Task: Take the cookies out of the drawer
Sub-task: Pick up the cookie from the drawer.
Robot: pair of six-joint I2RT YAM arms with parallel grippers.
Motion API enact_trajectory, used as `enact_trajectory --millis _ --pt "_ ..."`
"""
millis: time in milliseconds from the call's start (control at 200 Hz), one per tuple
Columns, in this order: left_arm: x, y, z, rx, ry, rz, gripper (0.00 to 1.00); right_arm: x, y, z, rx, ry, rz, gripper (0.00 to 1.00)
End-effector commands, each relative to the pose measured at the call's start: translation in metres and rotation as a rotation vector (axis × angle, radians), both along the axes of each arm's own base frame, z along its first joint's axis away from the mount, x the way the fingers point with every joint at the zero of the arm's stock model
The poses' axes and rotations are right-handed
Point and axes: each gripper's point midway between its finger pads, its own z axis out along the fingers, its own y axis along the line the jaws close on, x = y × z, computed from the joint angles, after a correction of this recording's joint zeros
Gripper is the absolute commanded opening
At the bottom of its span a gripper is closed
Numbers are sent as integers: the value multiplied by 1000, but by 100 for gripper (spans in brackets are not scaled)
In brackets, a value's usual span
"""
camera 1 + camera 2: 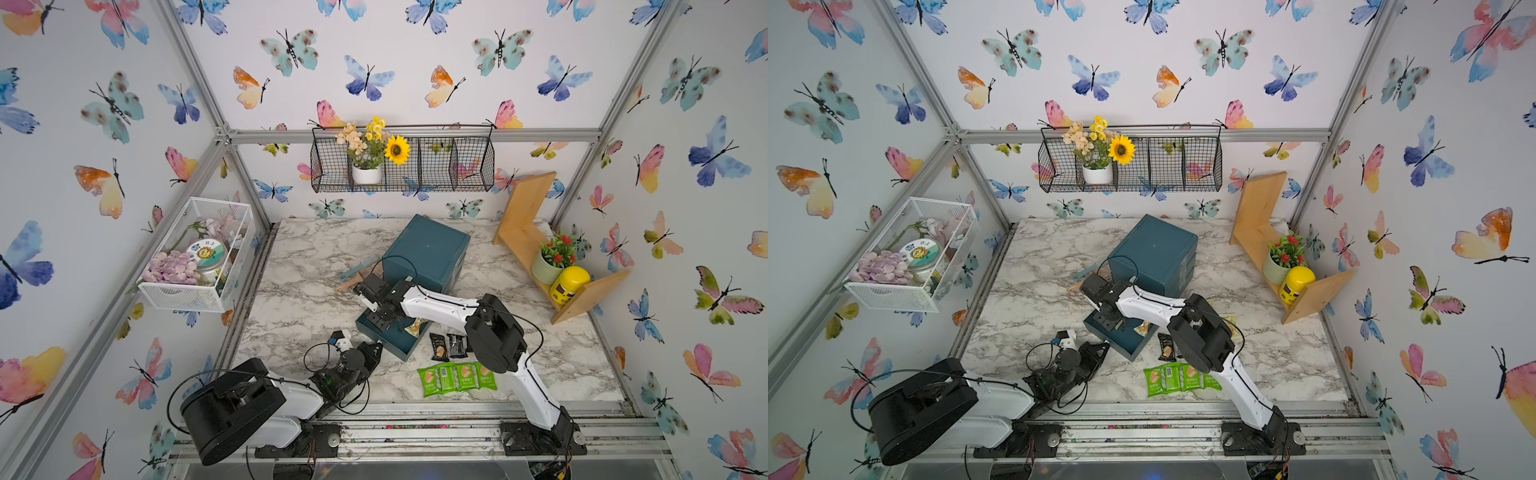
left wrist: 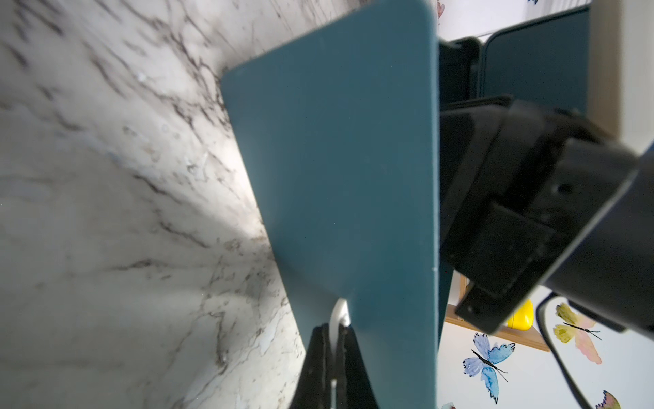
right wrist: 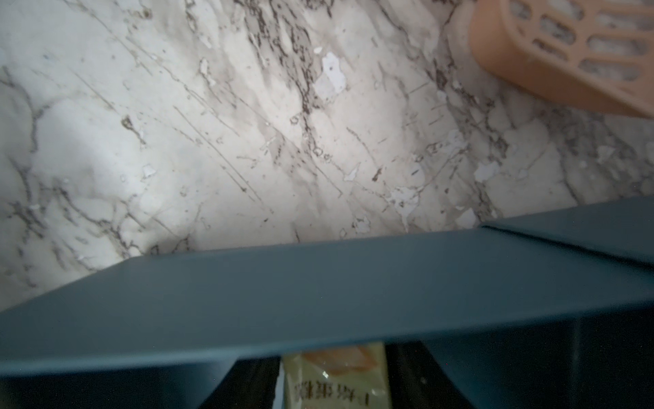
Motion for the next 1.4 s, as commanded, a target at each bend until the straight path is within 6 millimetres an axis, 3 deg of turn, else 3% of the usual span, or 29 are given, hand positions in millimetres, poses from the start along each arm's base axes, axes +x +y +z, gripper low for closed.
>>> enact_trajectory --millis 0,435,1146,1397 --pt "-7 10 -16 62 37 5 0 -1 -11 -13 -67 8 -12 45" --pt "-6 9 -16 62 37 3 0 -1 -8 16 -24 -9 -12 33" --pt "-5 8 -15 64 34 5 0 -7 -13 52 34 -25 -30 32" --pt "-5 9 -15 64 35 5 0 -20 -17 66 69 -2 -35 32"
